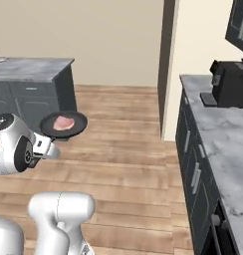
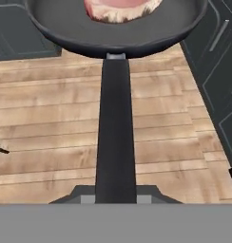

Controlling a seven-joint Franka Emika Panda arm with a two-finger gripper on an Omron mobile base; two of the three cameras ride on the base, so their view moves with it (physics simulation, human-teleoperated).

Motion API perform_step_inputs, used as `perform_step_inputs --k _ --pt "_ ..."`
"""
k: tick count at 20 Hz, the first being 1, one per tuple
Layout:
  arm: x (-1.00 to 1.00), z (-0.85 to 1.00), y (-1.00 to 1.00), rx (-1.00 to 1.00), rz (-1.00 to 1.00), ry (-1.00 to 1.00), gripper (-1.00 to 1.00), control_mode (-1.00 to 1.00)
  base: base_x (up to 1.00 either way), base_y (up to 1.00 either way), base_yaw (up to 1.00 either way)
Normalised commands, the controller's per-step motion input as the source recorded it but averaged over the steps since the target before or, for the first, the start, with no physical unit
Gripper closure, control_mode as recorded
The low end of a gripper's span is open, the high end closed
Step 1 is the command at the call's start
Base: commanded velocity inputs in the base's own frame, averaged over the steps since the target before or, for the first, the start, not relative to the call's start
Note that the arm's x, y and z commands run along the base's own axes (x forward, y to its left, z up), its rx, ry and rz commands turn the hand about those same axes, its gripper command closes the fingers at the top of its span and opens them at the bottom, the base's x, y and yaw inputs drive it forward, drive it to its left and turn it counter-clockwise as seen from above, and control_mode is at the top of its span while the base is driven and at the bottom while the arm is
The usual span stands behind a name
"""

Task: Pick up the pan with the steak in it and place it on the dining table. Then place the steak on the plate.

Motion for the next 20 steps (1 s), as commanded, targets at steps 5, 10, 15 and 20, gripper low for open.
perform_step_inputs --k 5,10,15,20 --pt "0.00 0.00 0.00 0.00 0.00 0.00 1.00 1.00 1.00 -0.10 -0.02" --pt "0.00 0.00 0.00 0.00 0.00 0.00 1.00 1.00 1.00 -0.11 -0.01" --pt "0.00 0.00 0.00 0.00 0.00 0.00 1.00 1.00 1.00 -0.06 -0.01" --pt "0.00 0.00 0.00 0.00 0.00 0.00 1.00 1.00 1.00 -0.06 -0.01"
